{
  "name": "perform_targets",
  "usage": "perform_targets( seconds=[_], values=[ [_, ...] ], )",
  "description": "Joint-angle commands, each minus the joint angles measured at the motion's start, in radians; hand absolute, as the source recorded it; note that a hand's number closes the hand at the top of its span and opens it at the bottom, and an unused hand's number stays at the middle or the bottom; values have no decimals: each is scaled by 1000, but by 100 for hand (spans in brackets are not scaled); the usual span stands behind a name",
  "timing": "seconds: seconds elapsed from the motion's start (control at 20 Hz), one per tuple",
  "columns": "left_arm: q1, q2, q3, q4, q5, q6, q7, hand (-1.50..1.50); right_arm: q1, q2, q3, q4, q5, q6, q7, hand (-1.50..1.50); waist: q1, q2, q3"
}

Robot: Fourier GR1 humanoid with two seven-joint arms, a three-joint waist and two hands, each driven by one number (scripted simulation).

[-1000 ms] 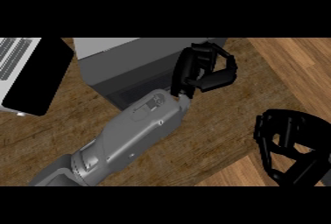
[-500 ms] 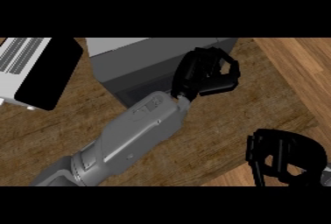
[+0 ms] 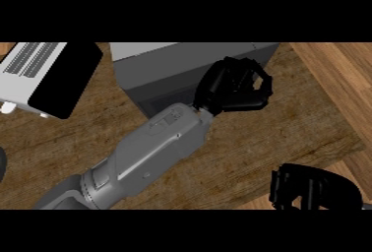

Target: Pick up the milk, place it into the microwave and close the microwave

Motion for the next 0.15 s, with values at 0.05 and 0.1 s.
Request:
perform_targets(
  seconds=[0.05, 0.1],
  values=[
    [132, 45, 77, 156, 70, -15, -25, 150, 47, 13, 28, -57, 32, -36, 8, 150, 36, 19, -12],
    [132, 44, 71, 163, 74, -28, -22, 150, 54, 21, 34, -60, 36, -43, 9, 150, 42, 25, -11]
  ],
)
